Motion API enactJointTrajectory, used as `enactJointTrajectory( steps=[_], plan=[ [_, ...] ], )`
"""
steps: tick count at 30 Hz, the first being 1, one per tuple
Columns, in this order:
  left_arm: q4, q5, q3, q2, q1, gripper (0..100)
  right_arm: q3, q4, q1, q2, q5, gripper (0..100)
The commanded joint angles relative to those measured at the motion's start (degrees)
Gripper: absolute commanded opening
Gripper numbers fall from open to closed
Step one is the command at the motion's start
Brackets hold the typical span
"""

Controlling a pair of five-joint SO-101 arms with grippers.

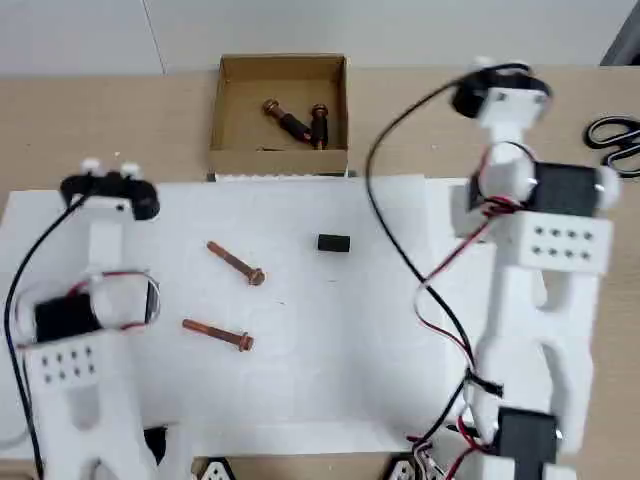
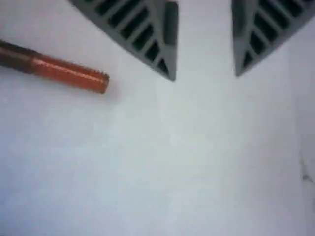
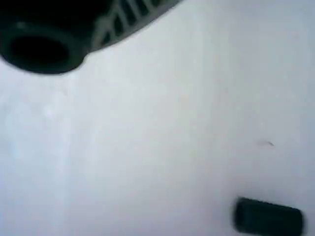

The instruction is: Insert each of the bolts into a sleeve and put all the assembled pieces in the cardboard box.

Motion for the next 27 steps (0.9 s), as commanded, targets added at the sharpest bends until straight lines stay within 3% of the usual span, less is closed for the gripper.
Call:
enactJointTrajectory(
  steps=[1,10,16,21,27],
  plan=[
    [4.57,-11.25,-7.78,5.89,3.43,8,3.25,0.66,5.58,-4.62,-0.53,0.4],
    [12.92,-37.01,-8.66,7.21,18.81,8,12.48,0.57,13.14,-8.92,-0.53,0.4],
    [15.21,-49.67,-7.08,7.56,24.44,8,12.92,0.57,14.46,-9.63,-0.53,0.4],
    [15.03,-56.97,-3.12,7.56,25.32,13,13.27,0.57,16.04,-9.63,-0.62,0.4],
    [13.36,-59.96,-2.77,7.65,24.88,13,13.27,0.57,18.86,-9.63,-0.53,0.4]
  ],
)
